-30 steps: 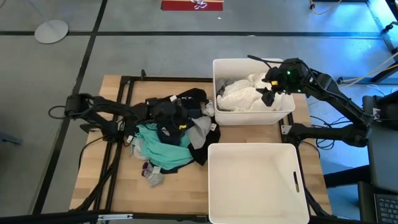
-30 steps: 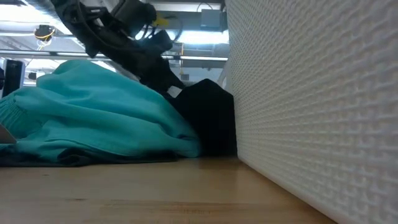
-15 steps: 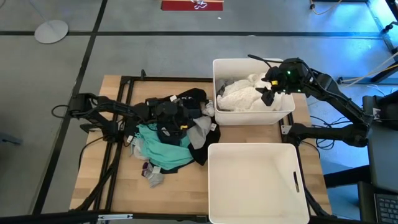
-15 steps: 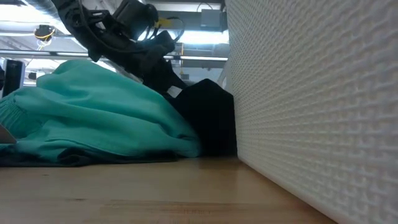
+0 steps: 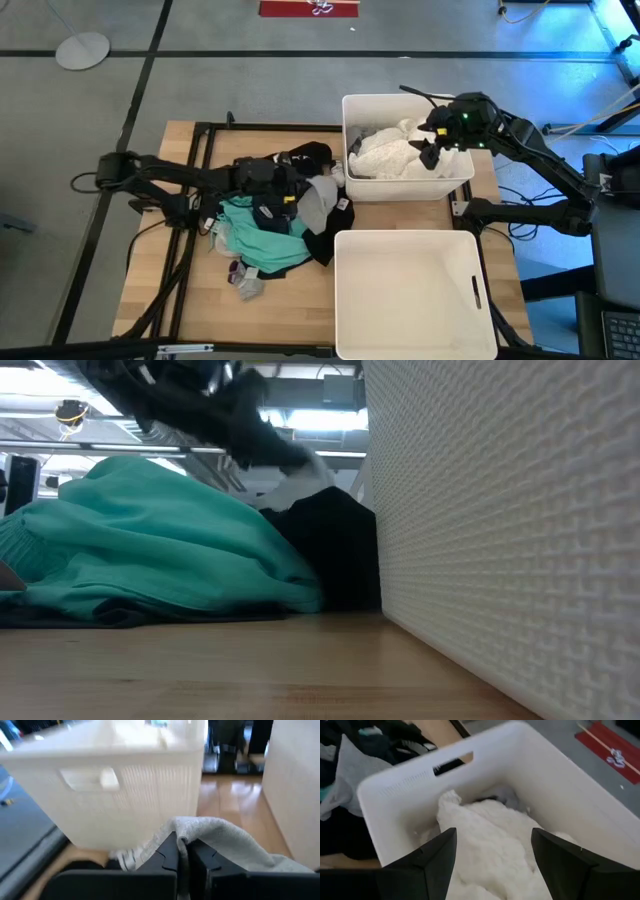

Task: Sort clothes
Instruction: Put the gray pants into the top white laundry bin

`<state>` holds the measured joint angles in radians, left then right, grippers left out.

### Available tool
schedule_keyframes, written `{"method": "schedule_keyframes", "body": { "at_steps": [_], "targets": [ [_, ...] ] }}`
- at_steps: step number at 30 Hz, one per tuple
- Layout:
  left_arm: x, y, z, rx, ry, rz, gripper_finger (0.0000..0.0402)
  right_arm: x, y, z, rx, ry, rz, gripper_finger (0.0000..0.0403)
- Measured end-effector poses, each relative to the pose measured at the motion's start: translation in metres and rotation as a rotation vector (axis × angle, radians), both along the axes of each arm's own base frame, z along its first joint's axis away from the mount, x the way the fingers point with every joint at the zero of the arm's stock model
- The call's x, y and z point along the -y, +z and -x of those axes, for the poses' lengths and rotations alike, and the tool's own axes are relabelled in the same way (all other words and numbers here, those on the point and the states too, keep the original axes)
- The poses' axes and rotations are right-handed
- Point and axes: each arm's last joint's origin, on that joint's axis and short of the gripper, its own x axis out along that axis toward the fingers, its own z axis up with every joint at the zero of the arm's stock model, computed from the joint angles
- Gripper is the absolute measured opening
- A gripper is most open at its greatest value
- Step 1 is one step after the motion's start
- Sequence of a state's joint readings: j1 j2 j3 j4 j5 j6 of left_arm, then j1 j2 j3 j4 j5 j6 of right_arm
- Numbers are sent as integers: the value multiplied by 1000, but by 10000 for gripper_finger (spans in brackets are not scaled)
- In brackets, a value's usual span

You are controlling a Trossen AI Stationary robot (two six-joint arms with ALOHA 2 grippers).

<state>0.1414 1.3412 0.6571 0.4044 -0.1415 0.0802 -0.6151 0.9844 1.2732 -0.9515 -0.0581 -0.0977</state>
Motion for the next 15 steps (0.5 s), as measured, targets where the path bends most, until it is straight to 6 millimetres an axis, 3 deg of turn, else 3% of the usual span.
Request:
{"method": "schedule_keyframes", "body": {
  "at_steps": [8,15],
  "targets": [
    [4,51,30,197,-10,-89,4,5,16,-16,227,148,31,257],
    [11,71,43,279,-40,-153,9,14,21,-50,414,341,-44,257]
  ]
}}
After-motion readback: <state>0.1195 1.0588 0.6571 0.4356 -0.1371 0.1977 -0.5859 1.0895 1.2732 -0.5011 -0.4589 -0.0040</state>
